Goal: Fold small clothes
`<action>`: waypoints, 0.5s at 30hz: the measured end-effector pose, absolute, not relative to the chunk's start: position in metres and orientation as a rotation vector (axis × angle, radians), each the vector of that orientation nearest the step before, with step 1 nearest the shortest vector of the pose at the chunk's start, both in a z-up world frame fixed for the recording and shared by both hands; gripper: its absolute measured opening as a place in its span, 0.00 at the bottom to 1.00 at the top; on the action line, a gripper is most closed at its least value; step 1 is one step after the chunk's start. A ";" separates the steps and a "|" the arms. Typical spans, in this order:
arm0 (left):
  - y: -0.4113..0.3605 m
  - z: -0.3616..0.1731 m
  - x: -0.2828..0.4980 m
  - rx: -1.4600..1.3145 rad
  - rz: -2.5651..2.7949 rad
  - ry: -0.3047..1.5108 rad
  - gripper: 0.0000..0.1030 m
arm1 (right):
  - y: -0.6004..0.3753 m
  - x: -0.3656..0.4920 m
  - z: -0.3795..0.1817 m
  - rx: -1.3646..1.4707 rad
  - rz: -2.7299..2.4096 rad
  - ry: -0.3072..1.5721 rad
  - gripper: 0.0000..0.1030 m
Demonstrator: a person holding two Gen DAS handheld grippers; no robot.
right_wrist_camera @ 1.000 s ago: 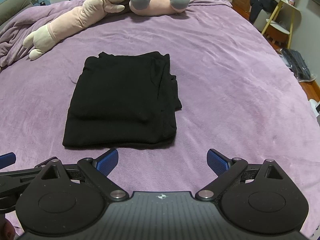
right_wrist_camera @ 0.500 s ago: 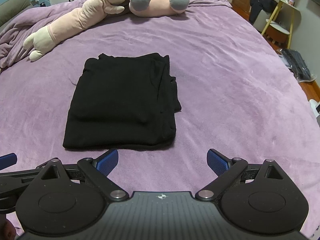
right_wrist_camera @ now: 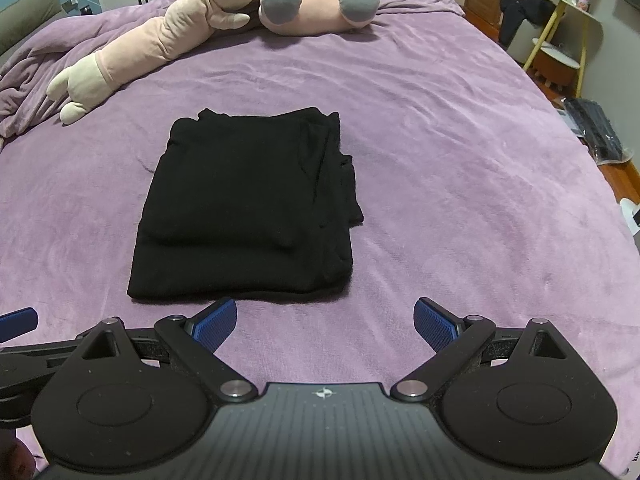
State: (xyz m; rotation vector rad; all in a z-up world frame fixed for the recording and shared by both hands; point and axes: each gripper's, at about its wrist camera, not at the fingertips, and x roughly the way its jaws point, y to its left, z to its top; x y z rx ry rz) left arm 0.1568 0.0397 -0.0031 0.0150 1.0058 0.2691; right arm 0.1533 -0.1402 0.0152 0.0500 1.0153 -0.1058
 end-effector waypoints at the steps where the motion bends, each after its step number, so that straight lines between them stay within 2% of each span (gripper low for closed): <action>1: 0.040 -0.003 0.157 0.016 0.270 1.005 0.95 | -0.140 0.153 0.015 0.051 -0.105 1.016 0.93; 15: 0.042 -0.004 0.156 0.012 0.256 1.003 0.95 | -0.141 0.153 0.015 0.054 -0.105 1.016 0.93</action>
